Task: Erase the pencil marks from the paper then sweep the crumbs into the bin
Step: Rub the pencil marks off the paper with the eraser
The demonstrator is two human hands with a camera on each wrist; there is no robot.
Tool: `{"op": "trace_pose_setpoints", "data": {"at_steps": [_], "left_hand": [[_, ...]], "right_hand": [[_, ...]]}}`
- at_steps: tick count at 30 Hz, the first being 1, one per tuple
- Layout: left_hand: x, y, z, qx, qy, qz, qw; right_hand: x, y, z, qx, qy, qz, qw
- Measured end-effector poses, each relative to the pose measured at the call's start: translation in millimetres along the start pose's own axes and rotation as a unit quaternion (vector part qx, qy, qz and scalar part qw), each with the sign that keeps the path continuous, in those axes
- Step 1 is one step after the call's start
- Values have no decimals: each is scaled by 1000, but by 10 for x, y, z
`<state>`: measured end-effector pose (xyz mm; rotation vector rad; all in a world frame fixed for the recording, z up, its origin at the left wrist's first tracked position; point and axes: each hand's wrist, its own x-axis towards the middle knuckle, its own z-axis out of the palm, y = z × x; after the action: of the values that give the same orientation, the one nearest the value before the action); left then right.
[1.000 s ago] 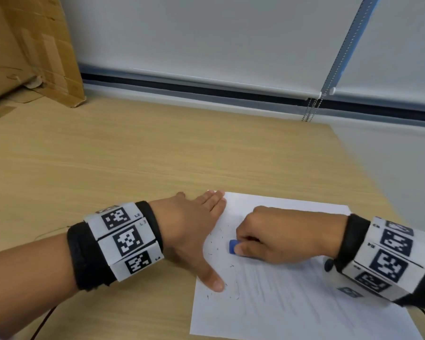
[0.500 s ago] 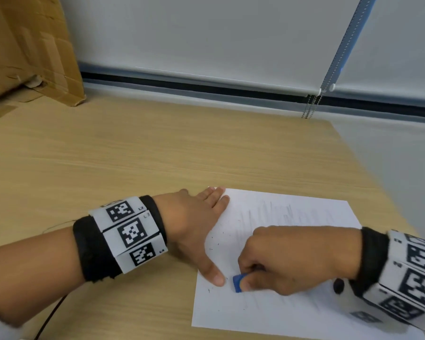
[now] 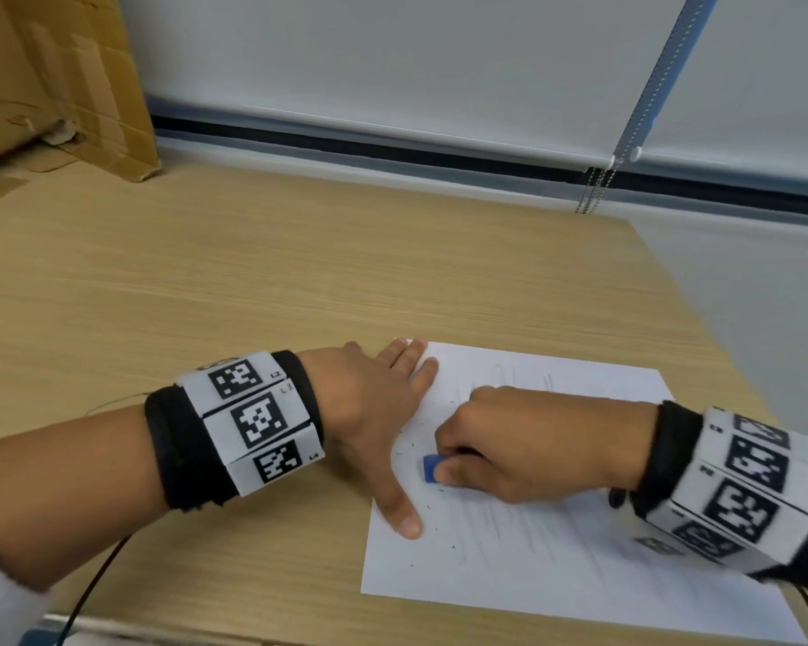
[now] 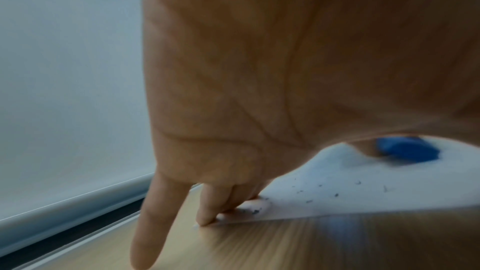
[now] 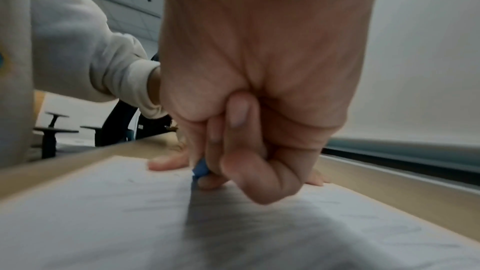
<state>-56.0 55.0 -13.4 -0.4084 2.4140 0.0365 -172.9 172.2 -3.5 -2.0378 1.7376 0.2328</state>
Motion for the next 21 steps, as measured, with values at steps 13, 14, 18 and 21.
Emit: {"op": "trace_pose_setpoints", "data": {"at_steps": [13, 14, 18, 21], "left_hand": [[18, -7, 16, -2, 6, 5, 1000], [17, -2, 9, 1, 4, 4, 1000], [23, 33, -26, 7, 0, -3, 1000], [38, 20, -17, 3, -6, -1, 1000]], "right_hand": [[-184, -76, 41, -28, -85, -26, 996], [-174, -73, 31, -26, -89, -23, 995], [-166, 27, 23, -10, -45, 3, 999], [-255, -45, 86, 3, -82, -34, 996]]}}
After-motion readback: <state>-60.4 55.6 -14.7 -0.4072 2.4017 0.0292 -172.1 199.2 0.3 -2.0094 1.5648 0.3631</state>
